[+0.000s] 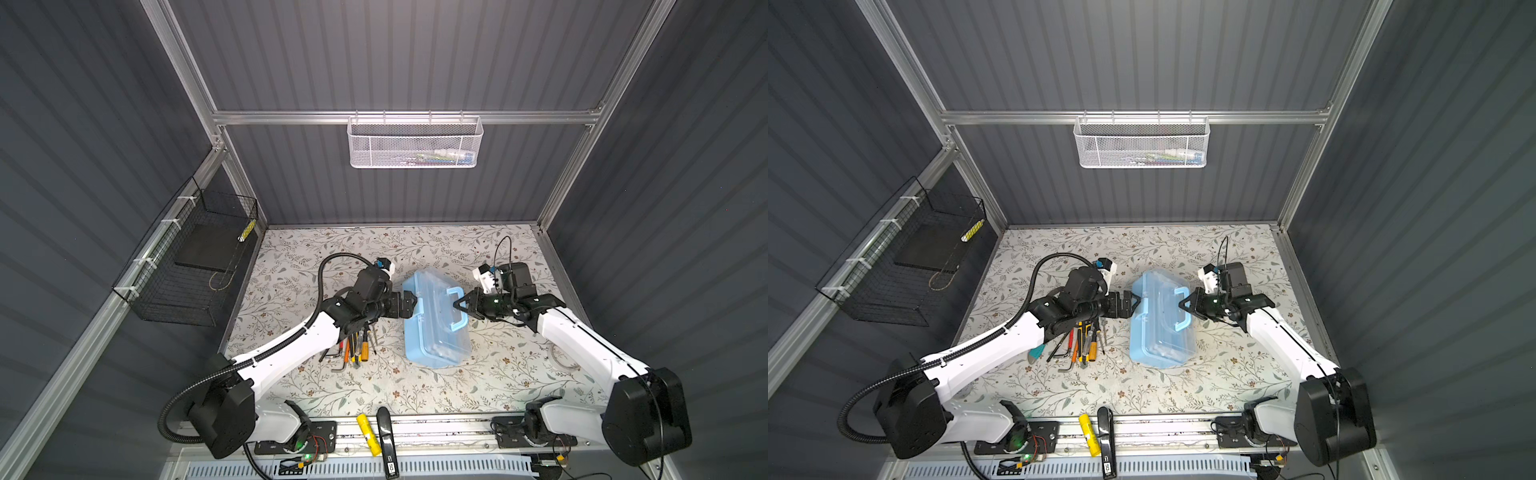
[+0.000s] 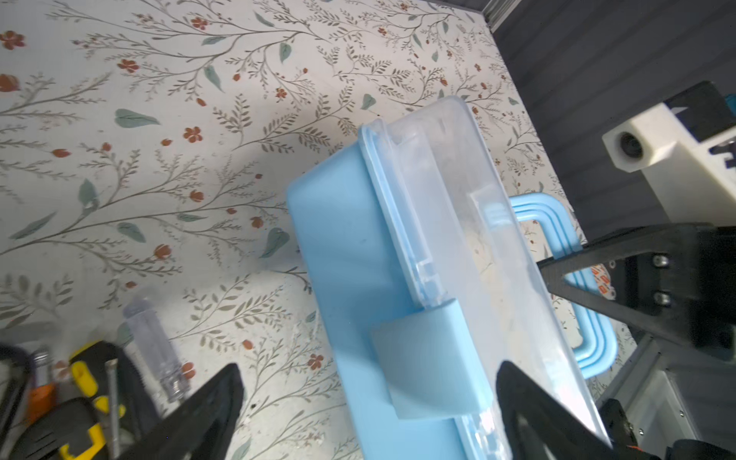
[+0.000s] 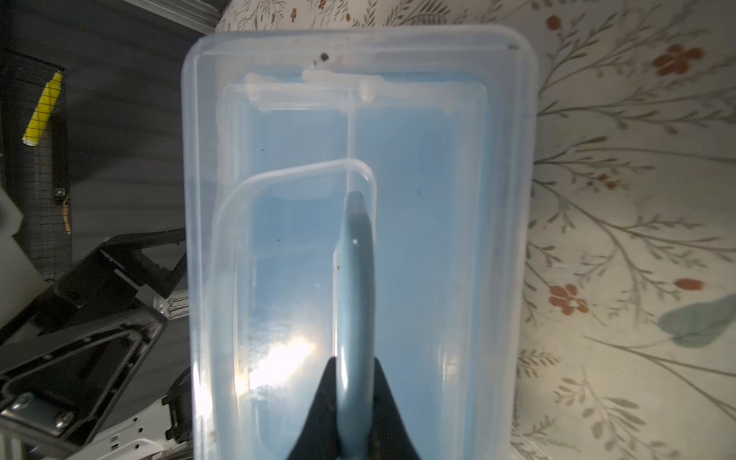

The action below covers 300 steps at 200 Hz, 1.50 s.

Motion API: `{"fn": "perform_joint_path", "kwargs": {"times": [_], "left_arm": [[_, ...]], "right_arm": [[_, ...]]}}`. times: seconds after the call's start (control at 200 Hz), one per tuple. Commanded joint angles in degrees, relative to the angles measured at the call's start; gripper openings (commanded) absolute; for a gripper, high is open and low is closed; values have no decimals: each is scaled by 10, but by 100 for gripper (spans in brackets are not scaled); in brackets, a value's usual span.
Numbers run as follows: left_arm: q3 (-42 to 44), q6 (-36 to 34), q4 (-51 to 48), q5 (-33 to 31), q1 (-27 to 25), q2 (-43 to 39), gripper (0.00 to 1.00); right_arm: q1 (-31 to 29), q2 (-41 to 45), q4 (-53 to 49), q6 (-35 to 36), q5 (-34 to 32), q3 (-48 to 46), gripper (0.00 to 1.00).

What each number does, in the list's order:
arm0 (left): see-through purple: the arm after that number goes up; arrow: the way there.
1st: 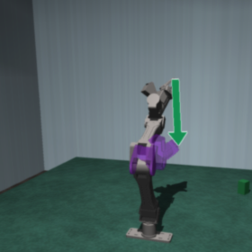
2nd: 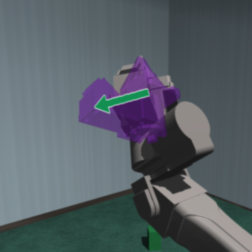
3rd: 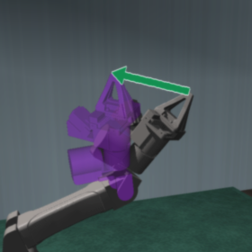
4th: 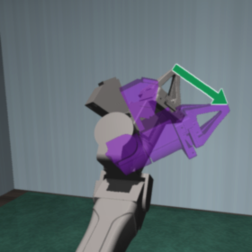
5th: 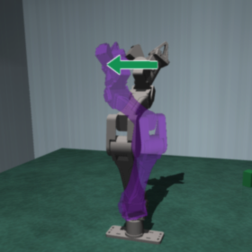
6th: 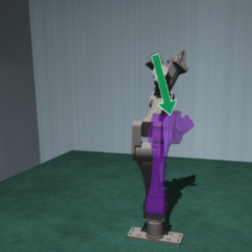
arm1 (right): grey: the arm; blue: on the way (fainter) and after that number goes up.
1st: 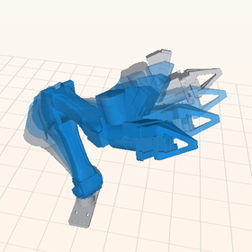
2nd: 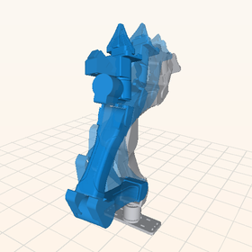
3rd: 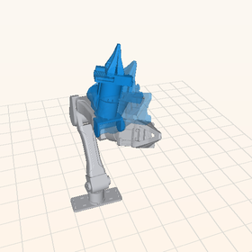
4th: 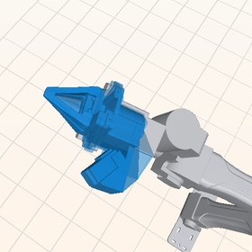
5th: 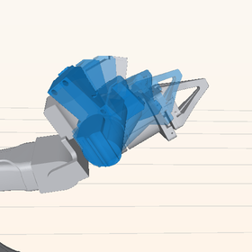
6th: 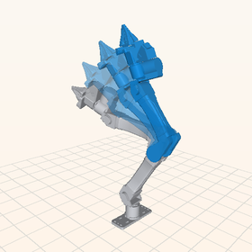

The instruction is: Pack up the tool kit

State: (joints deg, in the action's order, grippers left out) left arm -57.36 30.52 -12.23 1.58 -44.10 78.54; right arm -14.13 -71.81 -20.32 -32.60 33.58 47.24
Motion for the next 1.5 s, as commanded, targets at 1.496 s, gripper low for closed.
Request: {"fn": "perform_joint_path", "kwargs": {"times": [1.496], "left_arm": [[-100, 143, 2, 190, -49, 128, 99]], "right_arm": [[-20, -57, 44, 66, -98, -2, 0]]}}
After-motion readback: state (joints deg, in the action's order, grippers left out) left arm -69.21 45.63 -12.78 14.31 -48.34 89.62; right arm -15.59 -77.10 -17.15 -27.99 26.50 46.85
